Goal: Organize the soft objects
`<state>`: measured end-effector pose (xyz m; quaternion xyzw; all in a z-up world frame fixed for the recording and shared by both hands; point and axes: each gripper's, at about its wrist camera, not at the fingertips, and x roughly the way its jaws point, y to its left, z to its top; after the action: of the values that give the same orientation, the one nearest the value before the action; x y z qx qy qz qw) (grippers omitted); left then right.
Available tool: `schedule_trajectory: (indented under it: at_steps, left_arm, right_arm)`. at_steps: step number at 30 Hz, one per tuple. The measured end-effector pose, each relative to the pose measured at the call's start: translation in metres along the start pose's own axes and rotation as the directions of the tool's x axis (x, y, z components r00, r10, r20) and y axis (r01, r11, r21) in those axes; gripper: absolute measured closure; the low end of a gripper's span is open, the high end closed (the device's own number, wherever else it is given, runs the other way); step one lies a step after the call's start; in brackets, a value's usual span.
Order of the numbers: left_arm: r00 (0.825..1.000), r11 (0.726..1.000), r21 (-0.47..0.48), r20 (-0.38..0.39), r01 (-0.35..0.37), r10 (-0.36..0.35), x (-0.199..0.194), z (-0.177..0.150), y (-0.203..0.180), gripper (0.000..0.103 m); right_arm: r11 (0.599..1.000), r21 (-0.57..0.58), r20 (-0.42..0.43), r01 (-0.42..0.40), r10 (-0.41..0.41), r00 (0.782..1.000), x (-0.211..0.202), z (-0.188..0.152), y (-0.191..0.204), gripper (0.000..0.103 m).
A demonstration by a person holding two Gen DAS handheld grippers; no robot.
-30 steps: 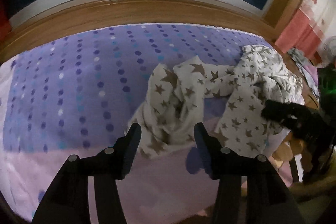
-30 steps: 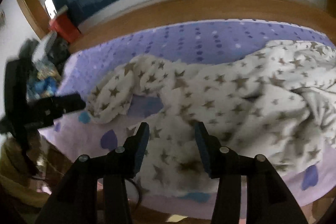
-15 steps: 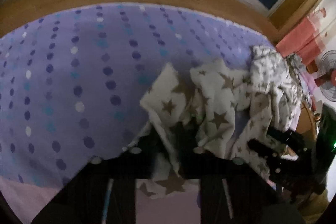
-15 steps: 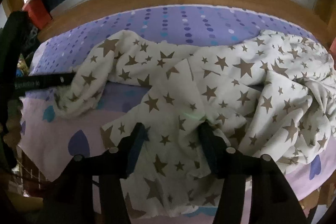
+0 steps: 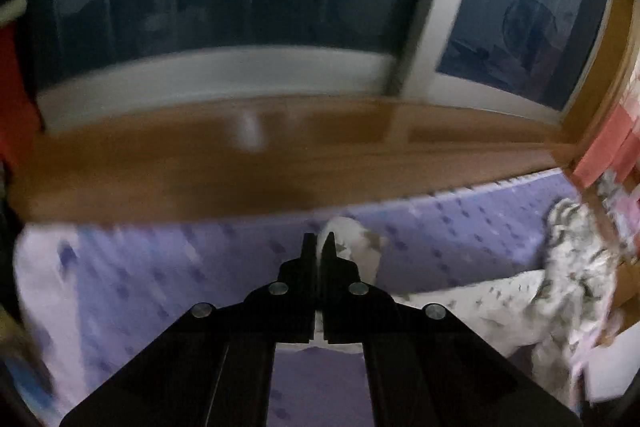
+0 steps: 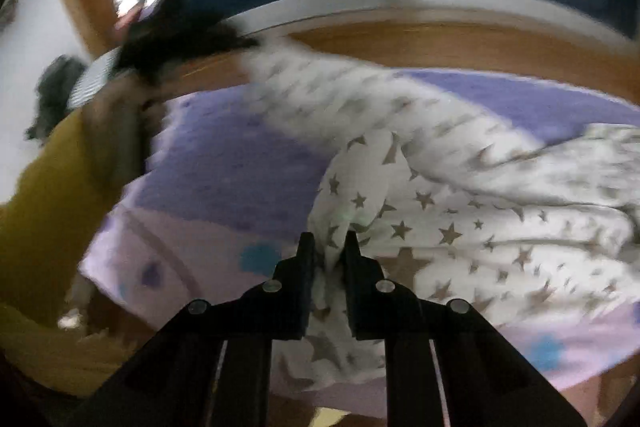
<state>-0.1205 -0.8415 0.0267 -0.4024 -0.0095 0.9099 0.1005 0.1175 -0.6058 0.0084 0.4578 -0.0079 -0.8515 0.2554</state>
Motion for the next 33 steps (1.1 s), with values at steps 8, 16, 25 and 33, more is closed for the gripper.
schedule_trajectory:
  at_steps: [8, 16, 25, 33]
  left_arm:
    - [0.995, 0.996, 0.085, -0.100, -0.019, 0.028, 0.040, -0.019, 0.030, 0.100]
    - [0.978, 0.986, 0.124, -0.190, 0.114, -0.089, 0.014, -0.090, 0.047, 0.074]
    - [0.935, 0.968, 0.070, -0.285, 0.240, -0.211, -0.037, -0.156, 0.018, 0.064]
    - [0.854, 0.903, 0.124, -0.400, 0.412, -0.334, -0.027, -0.175, -0.039, 0.056]
  right_arm:
    - [0.995, -0.068, -0.113, -0.073, 0.065, 0.992, 0.076, 0.000, 0.080, 0.089]
    - [0.999, -0.026, 0.044, 0.039, -0.038, 0.998, 0.021, -0.002, 0.073, 0.058]
    - [0.997, 0.014, 0.006, 0.077, -0.077, 0.997, 0.004, -0.040, 0.046, 0.033]
    - [0.995, -0.067, -0.090, 0.079, -0.085, 0.992, 0.045, -0.057, 0.086, 0.033]
